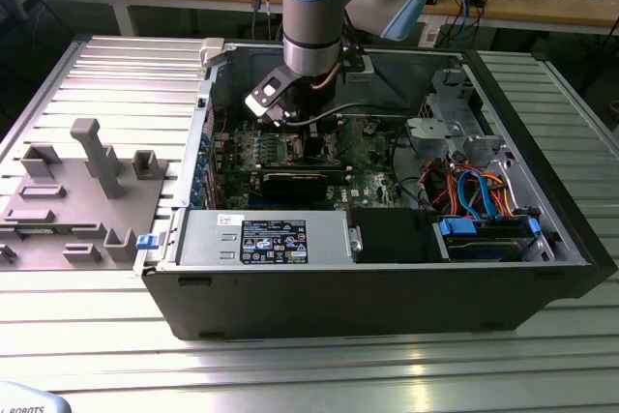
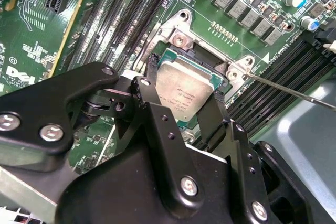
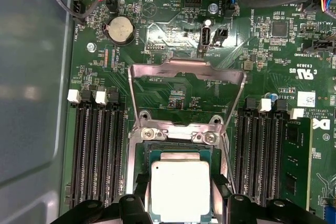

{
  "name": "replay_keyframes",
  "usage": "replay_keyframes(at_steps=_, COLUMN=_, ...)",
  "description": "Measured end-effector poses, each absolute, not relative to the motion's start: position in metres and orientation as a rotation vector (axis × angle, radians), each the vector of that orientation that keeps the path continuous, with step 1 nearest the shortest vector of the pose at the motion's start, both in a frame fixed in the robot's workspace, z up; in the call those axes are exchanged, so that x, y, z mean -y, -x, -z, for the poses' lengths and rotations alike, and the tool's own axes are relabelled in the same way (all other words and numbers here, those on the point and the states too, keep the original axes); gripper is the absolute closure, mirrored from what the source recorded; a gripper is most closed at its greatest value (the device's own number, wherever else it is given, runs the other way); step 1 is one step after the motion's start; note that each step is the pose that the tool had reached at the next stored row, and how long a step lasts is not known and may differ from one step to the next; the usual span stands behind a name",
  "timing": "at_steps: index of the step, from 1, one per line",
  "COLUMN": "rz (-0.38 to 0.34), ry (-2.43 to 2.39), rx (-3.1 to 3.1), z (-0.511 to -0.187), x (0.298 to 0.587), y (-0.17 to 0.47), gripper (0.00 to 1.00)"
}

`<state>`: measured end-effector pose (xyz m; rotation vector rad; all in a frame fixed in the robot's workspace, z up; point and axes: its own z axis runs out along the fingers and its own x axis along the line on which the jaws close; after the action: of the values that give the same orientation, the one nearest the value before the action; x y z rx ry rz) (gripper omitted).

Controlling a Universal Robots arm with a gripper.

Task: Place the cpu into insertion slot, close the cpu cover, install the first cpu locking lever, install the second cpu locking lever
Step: 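Place the cpu into insertion slot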

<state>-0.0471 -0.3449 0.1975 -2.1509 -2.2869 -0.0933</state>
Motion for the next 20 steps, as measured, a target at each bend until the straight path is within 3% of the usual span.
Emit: replay_keyframes(at_steps=20, rz=0.092, ry=2.222, rx=2.22, z=-0.2008, x=0.3425, y=0.0454, gripper=0.46)
